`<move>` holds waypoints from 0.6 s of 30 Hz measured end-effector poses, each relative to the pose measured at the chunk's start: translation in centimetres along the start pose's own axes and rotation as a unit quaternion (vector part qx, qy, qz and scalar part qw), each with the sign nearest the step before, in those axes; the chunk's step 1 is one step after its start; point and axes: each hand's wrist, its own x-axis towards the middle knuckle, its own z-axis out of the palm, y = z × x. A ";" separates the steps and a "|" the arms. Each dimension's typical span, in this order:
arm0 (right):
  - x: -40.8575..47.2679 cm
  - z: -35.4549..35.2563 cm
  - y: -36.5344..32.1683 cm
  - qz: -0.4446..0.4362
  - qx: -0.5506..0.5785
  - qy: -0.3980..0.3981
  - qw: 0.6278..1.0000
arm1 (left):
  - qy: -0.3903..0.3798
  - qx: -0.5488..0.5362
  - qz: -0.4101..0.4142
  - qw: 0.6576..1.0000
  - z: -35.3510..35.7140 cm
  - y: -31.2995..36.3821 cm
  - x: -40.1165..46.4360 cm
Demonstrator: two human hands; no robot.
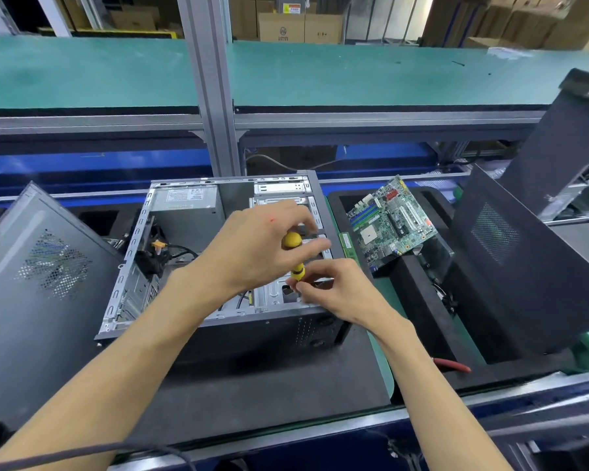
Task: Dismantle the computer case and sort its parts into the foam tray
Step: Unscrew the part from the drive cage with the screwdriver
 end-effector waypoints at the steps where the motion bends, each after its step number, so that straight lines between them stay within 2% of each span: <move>1: -0.1 -0.1 -0.1 0.002 0.002 -0.001 1.000 | -0.015 -0.046 0.009 0.999 0.0 -0.1 -0.1; 3: -0.2 -0.3 0.0 0.013 0.012 0.000 1.000 | -0.057 -0.138 0.033 0.988 -0.1 -0.3 -0.3; 5: -0.2 -0.4 0.0 0.017 0.020 0.001 1.000 | -0.070 -0.160 0.048 0.984 -0.2 -0.5 -0.4; 9: -0.4 0.0 0.2 -0.007 0.000 0.010 1.000 | -0.029 -0.123 0.017 0.992 -0.1 -0.6 -0.1; 13: -0.3 0.2 0.4 -0.025 -0.006 0.054 0.998 | -0.006 -0.048 -0.032 0.998 0.6 -0.5 0.1; 16: -0.3 -0.1 0.5 -0.019 0.002 0.062 0.998 | -0.042 -0.169 -0.007 0.985 0.8 -0.5 0.0; 18: -0.5 -0.5 0.4 -0.014 0.012 0.057 0.998 | -0.062 -0.202 0.030 0.977 0.5 -0.7 -0.1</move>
